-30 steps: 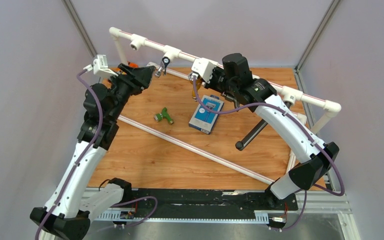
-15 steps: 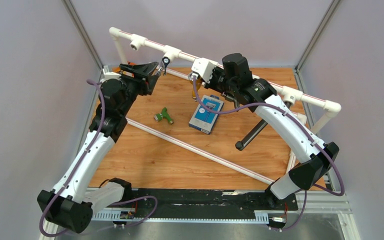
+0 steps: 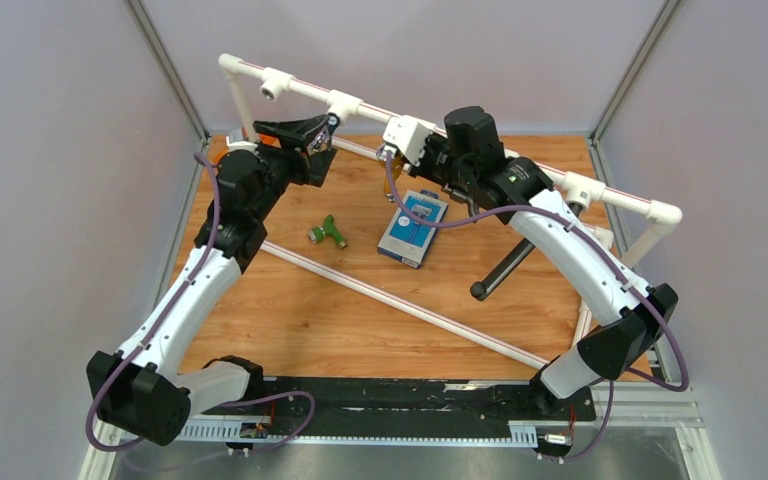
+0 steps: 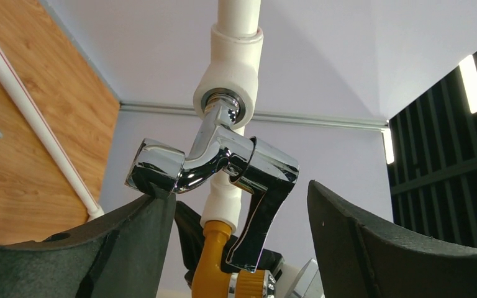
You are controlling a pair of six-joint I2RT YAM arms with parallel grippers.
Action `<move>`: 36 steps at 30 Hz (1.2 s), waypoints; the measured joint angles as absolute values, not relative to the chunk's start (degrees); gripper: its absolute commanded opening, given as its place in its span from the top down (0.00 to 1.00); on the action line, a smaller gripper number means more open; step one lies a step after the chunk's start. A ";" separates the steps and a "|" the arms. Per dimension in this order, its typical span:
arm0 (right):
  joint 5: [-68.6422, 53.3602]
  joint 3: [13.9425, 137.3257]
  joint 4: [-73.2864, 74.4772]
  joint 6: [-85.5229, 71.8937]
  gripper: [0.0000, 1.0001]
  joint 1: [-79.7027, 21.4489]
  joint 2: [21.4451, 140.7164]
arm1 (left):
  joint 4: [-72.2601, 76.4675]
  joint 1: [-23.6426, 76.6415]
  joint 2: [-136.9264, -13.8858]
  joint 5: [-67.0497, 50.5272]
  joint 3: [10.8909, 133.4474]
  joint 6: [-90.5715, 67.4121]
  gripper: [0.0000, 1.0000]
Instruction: Install the water faucets
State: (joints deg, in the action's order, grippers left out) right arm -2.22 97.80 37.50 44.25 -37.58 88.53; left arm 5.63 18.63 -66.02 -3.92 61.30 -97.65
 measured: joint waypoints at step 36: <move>-2.00 97.60 36.49 44.10 0.99 -37.60 88.79 | 2.72 20.88 -69.73 -4.21 67.37 -66.17 0.78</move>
State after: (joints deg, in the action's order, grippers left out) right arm -2.00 97.60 36.49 44.10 -37.60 88.79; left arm 2.72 20.88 -69.73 -4.21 67.37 -66.17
